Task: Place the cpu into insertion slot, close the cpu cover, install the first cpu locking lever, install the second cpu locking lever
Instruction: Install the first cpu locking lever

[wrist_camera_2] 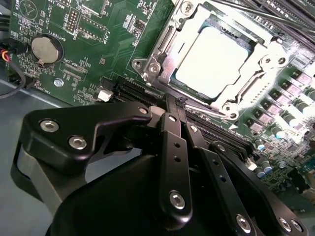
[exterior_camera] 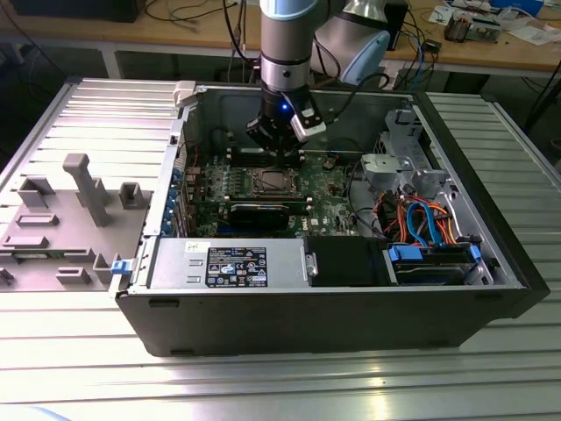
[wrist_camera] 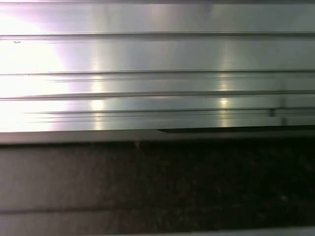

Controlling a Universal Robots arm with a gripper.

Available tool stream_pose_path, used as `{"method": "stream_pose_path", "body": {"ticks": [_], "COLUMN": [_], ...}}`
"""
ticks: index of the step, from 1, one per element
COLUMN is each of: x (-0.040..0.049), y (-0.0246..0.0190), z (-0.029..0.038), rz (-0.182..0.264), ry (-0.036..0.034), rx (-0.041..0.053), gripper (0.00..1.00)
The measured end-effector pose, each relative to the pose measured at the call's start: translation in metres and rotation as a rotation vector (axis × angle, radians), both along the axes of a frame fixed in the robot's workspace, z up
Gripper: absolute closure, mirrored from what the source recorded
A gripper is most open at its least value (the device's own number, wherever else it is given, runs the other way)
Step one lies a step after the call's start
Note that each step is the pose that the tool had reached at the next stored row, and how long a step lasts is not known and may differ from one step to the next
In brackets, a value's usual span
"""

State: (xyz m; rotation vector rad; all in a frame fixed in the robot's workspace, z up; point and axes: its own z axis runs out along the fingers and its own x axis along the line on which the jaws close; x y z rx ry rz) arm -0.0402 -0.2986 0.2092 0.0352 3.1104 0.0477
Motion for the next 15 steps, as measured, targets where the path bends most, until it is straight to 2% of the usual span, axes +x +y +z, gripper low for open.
{"method": "stream_pose_path", "body": {"ticks": [9, 15], "x": [0.0013, 0.0013], "y": [-0.0001, 0.0], "z": [-0.0047, -0.0049], "rz": [0.0, 0.0], "ry": [0.0, -0.0002], "rx": [0.0, 0.0004], "gripper": [0.89, 0.89]}}
